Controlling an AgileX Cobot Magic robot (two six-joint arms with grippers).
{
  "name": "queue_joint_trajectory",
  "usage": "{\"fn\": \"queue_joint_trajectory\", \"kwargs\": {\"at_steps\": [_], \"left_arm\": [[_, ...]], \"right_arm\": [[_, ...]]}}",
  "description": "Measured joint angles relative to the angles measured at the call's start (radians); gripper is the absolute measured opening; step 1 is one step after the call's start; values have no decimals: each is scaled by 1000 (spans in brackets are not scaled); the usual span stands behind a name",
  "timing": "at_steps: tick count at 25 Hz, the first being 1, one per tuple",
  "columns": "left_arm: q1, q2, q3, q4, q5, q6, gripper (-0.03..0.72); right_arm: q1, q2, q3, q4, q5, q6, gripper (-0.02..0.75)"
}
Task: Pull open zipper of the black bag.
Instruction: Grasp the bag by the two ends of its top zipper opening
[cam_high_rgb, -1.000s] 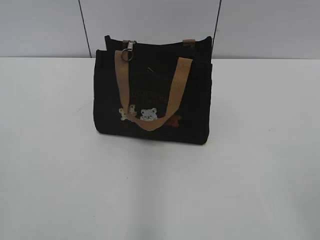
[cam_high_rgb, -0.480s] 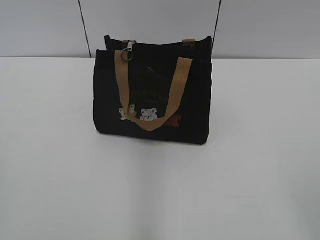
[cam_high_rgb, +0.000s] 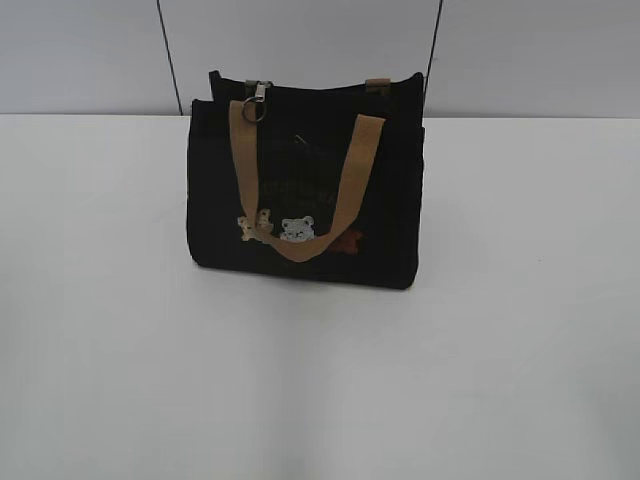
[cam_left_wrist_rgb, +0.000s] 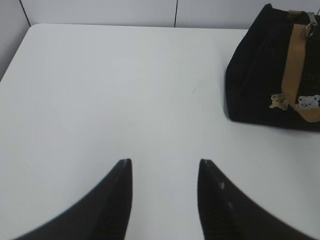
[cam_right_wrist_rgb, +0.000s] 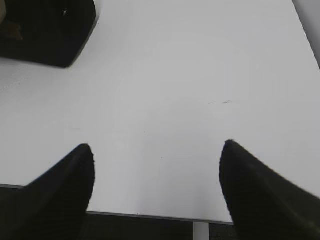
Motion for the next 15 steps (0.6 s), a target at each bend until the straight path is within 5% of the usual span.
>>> {"fn": "queue_joint_trajectory", "kwargs": {"at_steps": [9, 15], "left_arm": [[0, 410, -19, -16, -302, -5, 323], [-6, 686, -19, -174, -501, 136, 323]], "right_arm": [[0, 0, 0, 0, 0, 0, 589], [0, 0, 0, 0, 0, 0, 589]]}}
